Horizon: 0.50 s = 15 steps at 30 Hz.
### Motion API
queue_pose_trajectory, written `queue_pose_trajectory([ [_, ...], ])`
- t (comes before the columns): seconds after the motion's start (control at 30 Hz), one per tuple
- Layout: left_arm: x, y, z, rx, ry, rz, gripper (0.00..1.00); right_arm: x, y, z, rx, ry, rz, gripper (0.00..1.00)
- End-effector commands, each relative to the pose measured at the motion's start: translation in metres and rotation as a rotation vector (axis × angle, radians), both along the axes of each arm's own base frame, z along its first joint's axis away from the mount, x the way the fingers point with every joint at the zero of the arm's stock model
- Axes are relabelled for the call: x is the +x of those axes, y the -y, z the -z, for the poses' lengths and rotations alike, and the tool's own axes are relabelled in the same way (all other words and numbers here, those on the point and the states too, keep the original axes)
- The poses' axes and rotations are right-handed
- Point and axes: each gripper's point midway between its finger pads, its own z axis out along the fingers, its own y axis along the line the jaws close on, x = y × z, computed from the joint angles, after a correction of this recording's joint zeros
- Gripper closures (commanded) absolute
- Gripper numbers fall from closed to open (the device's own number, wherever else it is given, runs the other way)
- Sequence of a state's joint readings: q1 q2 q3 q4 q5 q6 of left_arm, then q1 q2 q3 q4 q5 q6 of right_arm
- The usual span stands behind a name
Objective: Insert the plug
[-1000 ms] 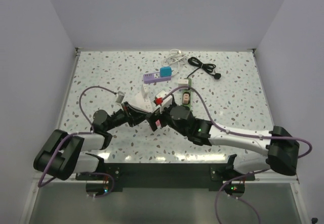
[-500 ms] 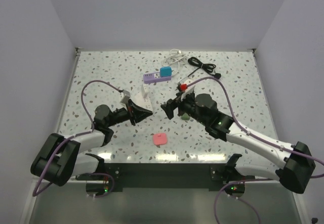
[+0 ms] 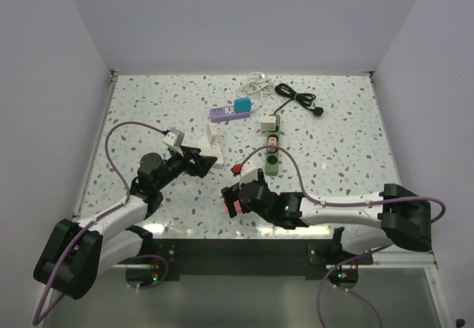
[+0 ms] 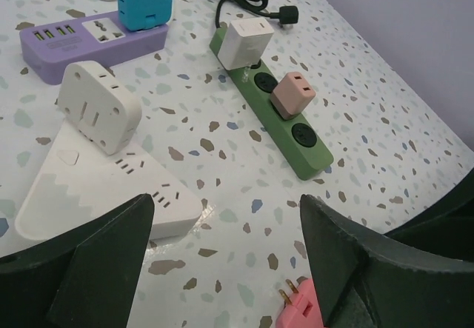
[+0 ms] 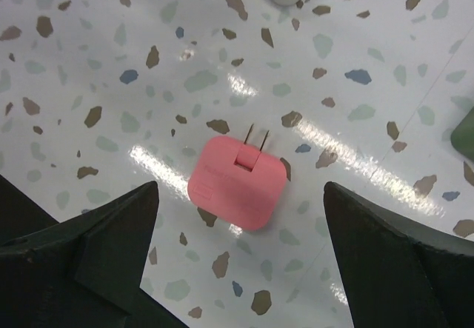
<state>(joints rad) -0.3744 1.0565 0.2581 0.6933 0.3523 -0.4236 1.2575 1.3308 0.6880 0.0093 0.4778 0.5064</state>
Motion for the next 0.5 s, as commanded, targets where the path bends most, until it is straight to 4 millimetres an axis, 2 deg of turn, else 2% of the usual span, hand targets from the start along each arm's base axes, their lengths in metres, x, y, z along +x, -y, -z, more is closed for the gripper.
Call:
queue_pose_trajectory([
  [0.0, 0.008, -0.006, -0.001, 0.023, 0.008, -0.053, 0.15, 0.001, 0.003, 0.017, -0.034, -0.001, 0.117, 0.04],
  [0.4, 0.005, -0.004, -0.002, 0.018, 0.009, -0.031, 0.14, -0.006, -0.013, 0.050, -0.094, -0.044, 0.101, 0.02],
  [0.47, 0.005, -0.004, -0.001, 0.019, 0.006, -0.033, 0.14, -0.007, -0.022, 0.051, -0.070, -0.052, 0.083, 0.02],
])
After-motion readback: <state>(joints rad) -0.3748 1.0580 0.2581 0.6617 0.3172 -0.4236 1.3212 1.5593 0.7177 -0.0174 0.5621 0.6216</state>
